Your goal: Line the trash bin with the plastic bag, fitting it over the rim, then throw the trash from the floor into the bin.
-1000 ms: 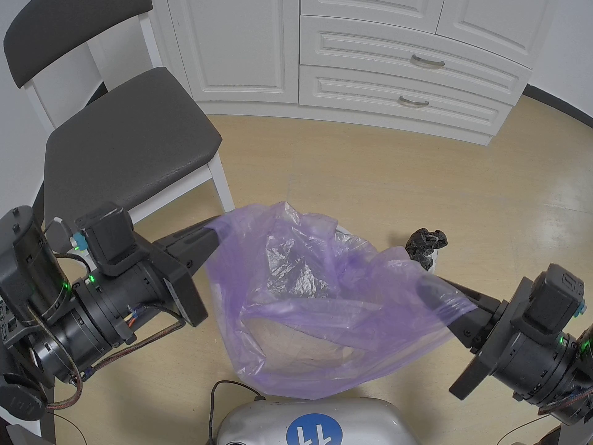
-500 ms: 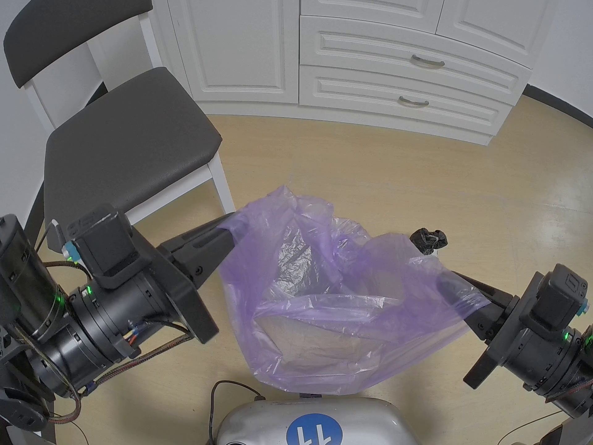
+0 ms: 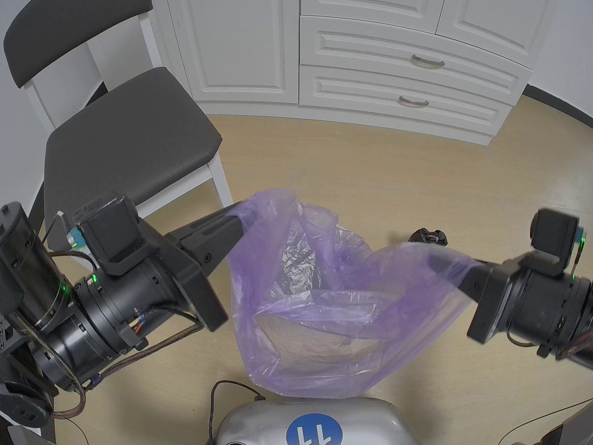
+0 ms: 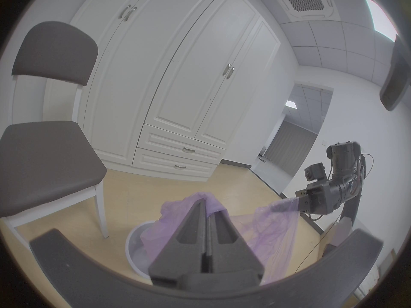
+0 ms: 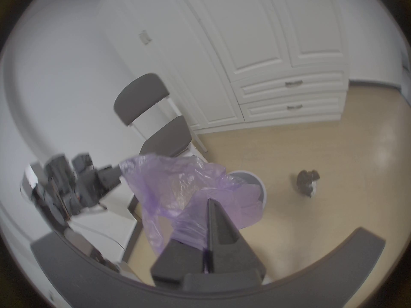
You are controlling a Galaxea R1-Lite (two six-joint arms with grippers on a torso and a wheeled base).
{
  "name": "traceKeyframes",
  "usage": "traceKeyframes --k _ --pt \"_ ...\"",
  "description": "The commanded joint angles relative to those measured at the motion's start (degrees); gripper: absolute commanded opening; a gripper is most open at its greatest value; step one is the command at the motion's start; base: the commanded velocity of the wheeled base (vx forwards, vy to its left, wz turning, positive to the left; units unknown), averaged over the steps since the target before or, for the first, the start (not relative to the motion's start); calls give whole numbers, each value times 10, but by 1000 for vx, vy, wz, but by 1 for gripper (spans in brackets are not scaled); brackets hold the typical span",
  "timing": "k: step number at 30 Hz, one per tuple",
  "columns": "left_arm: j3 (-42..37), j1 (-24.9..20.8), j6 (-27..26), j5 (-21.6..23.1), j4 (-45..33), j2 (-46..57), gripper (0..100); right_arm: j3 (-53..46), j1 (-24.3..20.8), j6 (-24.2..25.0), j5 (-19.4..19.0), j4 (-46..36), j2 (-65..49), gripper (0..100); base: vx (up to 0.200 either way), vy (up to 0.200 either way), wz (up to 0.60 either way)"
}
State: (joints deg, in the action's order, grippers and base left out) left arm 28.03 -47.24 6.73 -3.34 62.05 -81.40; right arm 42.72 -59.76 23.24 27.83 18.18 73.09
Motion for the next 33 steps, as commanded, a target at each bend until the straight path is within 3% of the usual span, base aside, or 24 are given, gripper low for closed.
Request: traceKeyframes --k 1,5,10,17,27,33 --pt "41 8 33 -3 -3 -46 0 110 42 89 -25 -75 63 0 0 0 0" --pt "50 27 41 -2 -4 -60 0 124 58 109 -34 -75 103 0 0 0 0" --pt "67 47 61 -2 -2 -89 0 170 62 173 -55 -82 141 0 0 0 0" --pt "105 51 124 -2 -28 -96 0 239 115 227 -79 -155 193 0 0 0 0" --pt "211 69 284 5 -185 -103 0 250 160 233 -103 -168 251 0 0 0 0" --pt "229 84 297 3 -182 -148 0 252 178 233 -103 -159 278 0 0 0 0"
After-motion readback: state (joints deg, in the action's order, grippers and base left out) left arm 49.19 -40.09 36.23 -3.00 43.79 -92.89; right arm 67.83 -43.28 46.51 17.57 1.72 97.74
